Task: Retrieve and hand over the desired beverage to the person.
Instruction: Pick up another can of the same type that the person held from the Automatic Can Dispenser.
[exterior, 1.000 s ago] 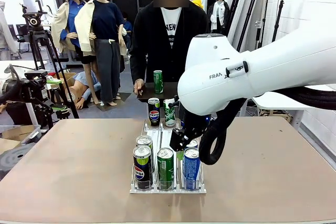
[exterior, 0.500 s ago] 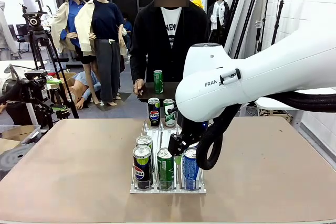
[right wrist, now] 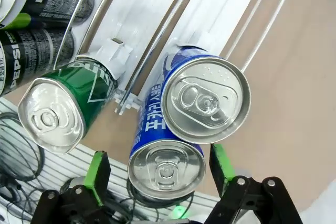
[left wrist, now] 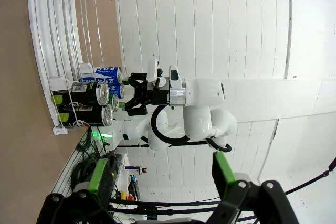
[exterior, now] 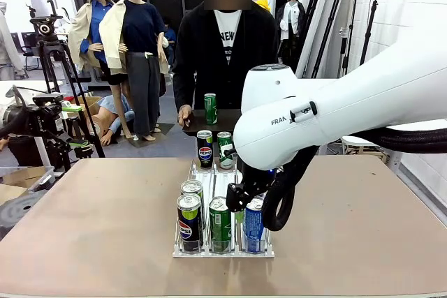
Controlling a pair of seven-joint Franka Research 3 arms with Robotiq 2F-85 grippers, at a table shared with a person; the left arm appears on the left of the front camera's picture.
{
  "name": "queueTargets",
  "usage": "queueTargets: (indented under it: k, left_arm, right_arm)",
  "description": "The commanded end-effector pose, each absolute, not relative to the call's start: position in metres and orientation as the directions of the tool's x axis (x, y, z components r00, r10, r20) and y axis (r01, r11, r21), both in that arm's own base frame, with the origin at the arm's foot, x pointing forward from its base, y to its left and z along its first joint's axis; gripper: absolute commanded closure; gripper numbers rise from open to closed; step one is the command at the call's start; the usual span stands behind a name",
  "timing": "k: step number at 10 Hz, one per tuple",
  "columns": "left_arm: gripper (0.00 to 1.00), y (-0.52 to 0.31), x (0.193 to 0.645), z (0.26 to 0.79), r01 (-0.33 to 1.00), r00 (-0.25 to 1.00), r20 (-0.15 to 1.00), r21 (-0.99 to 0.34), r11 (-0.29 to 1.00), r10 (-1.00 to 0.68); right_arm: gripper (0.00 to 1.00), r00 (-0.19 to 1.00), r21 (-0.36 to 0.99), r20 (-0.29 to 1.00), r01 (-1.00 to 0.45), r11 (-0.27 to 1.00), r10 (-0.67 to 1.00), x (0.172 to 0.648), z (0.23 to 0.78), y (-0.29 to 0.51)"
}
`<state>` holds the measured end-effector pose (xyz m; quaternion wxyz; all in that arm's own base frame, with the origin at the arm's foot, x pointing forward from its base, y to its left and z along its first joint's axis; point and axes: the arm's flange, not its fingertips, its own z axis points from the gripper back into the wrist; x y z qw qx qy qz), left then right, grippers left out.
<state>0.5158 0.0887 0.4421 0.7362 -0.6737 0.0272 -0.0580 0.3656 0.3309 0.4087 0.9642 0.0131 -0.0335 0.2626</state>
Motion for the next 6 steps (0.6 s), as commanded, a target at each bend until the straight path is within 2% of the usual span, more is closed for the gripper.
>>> queueTargets:
  k: [1, 6]
  left_arm:
    - [0.00, 0.0899, 0.5156, 0.4426, 0.051, 0.992, 0.039, -0.994, 0.096, -0.117]
    - [0.00, 0.0899, 0.5156, 0.4426, 0.051, 0.992, 0.039, -0.994, 0.096, -0.117]
  right_arm:
    - [0.29, 0.870, -0.019, 0.100, -0.484, 0.875, 0.483, 0.3652, 0.4020, 0.3337]
    - [0.91, 0.875, -0.012, 0.109, -0.472, 0.881, 0.471, 0.3708, 0.3996, 0.3311]
